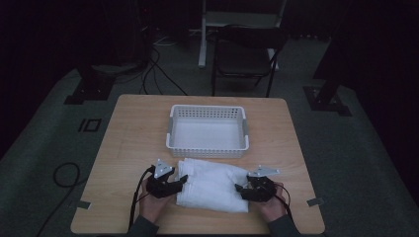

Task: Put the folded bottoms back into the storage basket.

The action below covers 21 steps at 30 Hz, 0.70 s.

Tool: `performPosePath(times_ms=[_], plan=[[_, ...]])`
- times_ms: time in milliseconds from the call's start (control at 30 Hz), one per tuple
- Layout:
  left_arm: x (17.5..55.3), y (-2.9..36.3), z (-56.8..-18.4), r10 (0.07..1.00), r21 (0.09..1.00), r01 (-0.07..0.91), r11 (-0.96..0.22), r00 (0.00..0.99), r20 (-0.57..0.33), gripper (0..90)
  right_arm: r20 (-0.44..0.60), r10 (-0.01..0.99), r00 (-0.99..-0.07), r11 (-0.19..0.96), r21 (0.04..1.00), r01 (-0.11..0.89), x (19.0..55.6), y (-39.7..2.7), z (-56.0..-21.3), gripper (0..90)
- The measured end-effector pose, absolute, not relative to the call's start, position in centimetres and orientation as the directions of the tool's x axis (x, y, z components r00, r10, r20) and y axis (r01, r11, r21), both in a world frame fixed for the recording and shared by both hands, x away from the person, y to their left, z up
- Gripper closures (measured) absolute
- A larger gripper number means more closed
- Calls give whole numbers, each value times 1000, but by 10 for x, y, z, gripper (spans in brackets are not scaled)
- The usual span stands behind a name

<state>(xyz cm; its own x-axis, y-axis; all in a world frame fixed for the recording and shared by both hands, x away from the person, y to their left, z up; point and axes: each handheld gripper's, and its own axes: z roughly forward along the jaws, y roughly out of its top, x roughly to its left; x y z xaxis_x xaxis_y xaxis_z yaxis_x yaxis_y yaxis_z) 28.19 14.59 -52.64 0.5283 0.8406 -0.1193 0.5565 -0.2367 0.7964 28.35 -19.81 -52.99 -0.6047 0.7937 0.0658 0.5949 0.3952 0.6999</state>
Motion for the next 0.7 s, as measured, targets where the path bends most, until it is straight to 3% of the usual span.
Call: performPosePath(times_ms=[433, 633, 700], plan=[[293, 164, -529, 889, 809, 553, -201, 450, -87, 382, 22, 785, -620, 439, 686, 580, 318, -168, -528, 351], [295, 167, -523, 892, 815, 549, -183, 441, -96, 341, 74, 801, -594, 399, 674, 622, 324, -169, -526, 301], [293, 170, -512, 896, 821, 557, -126, 420, -148, 314, 69, 812, -580, 375, 699, 608, 319, -176, -518, 262]])
